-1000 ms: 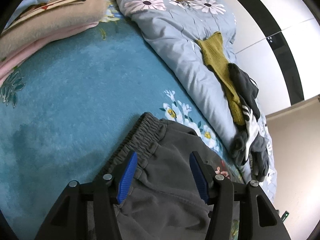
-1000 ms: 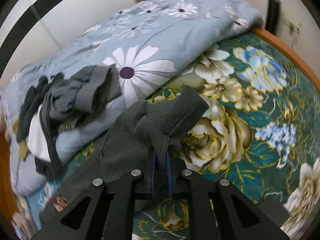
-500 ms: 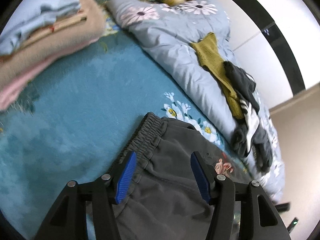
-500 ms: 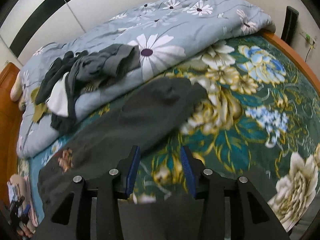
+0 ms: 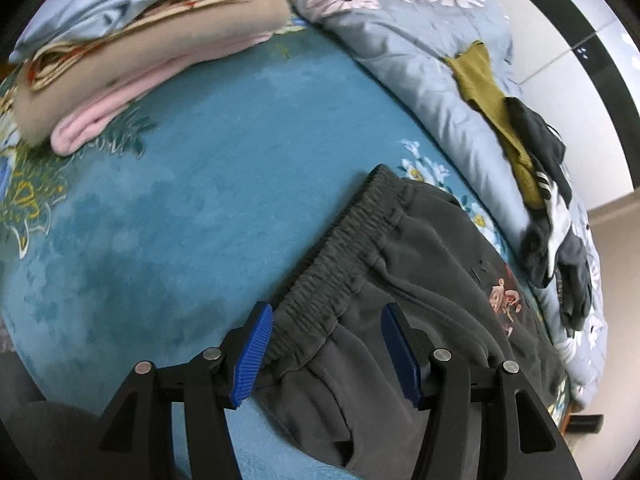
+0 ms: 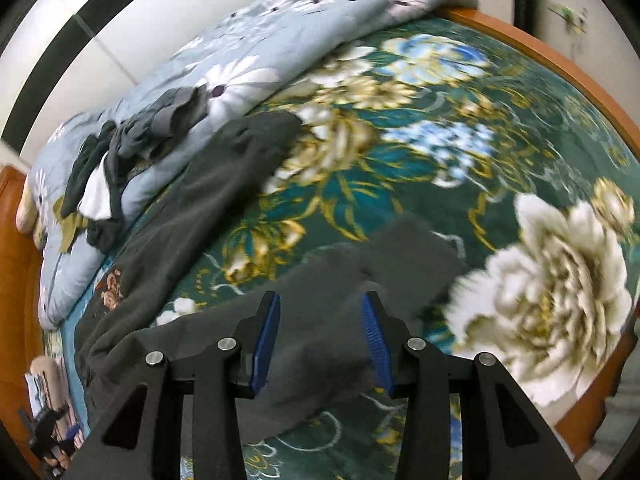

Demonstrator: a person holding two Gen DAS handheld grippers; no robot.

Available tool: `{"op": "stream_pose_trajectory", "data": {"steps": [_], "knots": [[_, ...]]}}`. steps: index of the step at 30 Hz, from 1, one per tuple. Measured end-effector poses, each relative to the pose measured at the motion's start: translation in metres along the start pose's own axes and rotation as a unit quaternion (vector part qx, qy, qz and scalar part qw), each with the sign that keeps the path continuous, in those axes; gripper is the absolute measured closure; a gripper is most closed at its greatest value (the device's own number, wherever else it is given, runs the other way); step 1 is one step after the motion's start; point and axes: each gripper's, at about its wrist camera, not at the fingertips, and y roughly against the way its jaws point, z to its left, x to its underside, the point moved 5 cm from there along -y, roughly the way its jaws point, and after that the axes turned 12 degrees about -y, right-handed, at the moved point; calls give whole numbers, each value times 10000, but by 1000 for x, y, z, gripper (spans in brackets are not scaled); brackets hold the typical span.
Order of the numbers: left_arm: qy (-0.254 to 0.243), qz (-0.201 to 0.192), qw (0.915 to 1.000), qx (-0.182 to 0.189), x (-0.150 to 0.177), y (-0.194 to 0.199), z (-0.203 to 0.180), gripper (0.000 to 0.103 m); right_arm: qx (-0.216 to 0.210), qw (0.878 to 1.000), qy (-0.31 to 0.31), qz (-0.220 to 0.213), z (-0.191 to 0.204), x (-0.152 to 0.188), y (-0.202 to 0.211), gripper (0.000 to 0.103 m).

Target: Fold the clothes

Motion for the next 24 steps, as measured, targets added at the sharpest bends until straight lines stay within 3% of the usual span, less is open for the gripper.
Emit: {"op": "stream_pose_trajectory", "data": {"steps": [6, 9, 12, 15, 18, 24], "knots": [[320, 562, 9979, -4, 11, -16, 15, 42, 74, 9996, -285, -52, -31, 3, 8, 59], [665, 794, 9944, 193, 17, -22, 25, 39, 153, 9988, -463, -53, -49, 9, 8, 59], [627, 1086, 9914, 383, 25, -28, 20, 37, 258, 9969, -737, -43, -69, 12, 5, 59], [445, 1188, 9913, 347, 29, -32, 13, 36, 254, 9940, -1065, 18, -87, 14, -1, 59], [211, 1356, 9903, 235, 34, -38, 6, 37, 107, 9914, -1295, 163, -94, 18, -9, 59], [510, 1285, 9894, 442, 32, -36, 12, 42, -401, 9842, -1701, 299, -92, 22, -17, 59]]}}
